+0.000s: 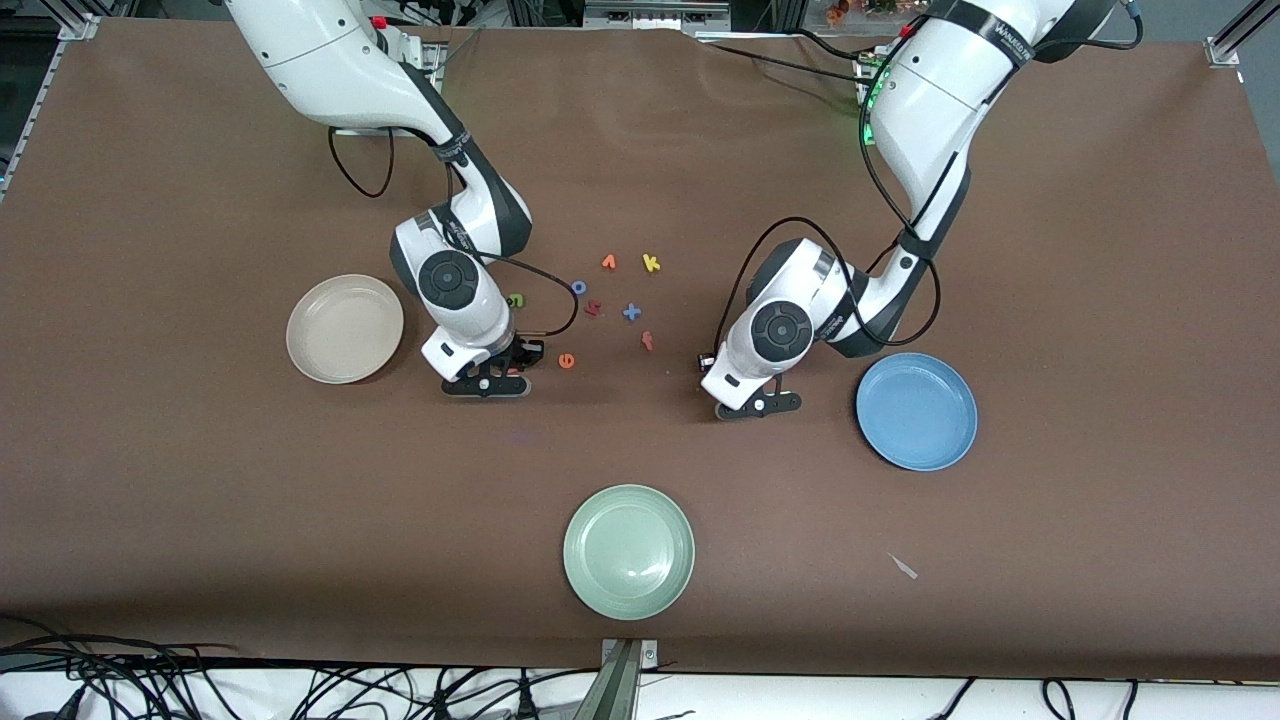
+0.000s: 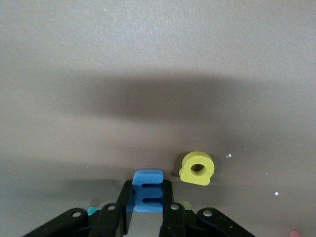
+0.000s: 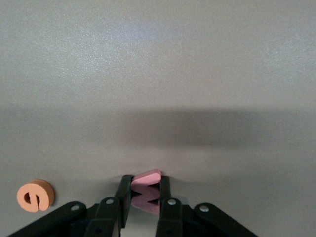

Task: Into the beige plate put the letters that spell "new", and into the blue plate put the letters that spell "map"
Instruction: 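Grasp the pink W with the right gripper while the left gripper grasps E, then drop the W on the white plate while the left gripper drops E on blue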

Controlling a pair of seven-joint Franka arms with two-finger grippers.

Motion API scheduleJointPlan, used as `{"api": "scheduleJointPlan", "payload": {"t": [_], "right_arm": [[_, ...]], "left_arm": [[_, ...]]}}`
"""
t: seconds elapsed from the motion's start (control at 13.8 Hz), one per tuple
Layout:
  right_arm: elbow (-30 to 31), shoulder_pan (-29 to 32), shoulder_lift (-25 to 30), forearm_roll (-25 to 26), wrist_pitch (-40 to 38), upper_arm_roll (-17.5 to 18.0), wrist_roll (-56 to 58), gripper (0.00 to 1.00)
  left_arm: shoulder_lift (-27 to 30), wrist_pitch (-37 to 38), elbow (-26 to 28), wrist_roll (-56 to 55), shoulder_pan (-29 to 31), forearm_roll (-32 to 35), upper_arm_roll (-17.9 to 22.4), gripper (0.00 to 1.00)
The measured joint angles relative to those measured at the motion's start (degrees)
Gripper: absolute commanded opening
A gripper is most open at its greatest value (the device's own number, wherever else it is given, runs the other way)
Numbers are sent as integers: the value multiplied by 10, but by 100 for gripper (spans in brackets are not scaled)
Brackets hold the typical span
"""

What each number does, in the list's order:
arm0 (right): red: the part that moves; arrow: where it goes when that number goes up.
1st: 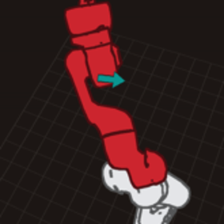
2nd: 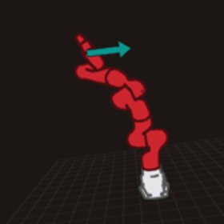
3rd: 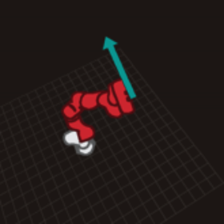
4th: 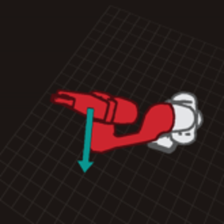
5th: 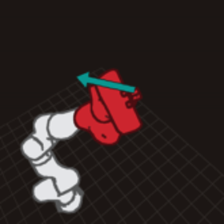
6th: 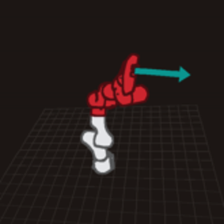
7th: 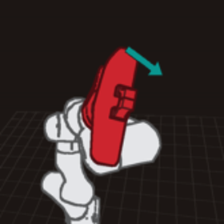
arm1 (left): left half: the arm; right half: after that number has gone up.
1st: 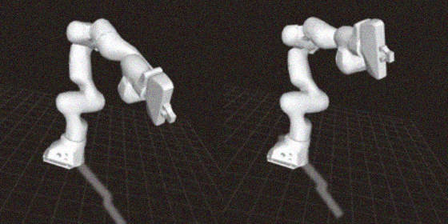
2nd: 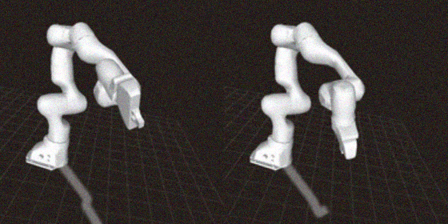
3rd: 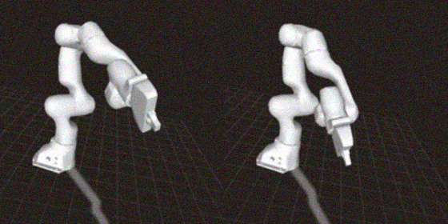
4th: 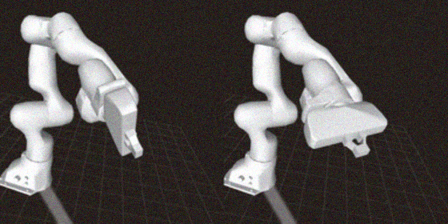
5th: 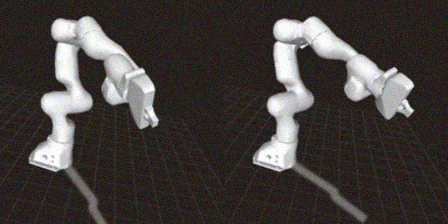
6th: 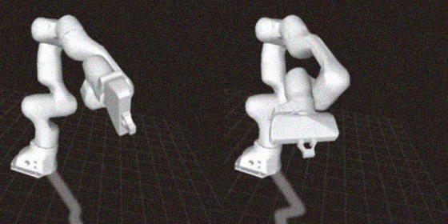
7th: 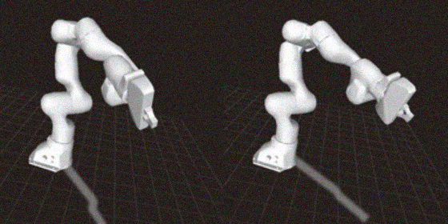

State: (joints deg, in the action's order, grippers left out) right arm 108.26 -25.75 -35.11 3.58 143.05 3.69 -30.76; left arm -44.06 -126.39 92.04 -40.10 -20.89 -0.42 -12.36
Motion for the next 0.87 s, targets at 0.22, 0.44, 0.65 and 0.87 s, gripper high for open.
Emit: {"api": "scheduleJointPlan", "payload": {"t": [0.22, 0.44, 0.65, 0.87], "right_arm": [[-21, 0, 7, -1, -47, -3, 2, 0], [-6, 3, 60, -1, -101, -26, 47, 0], [117, 5, 134, -1, -32, -64, 127, 0], [210, 6, 197, -1, -7, -104, 207, 0]], "left_arm": [[9, 49, -22, 1, 1, 1, 12, 5], [27, 136, -59, 39, 11, 3, 28, 7], [42, 182, -69, 136, 29, 3, 65, 14], [41, 194, -64, 270, 65, 4, 110, 14]]}}
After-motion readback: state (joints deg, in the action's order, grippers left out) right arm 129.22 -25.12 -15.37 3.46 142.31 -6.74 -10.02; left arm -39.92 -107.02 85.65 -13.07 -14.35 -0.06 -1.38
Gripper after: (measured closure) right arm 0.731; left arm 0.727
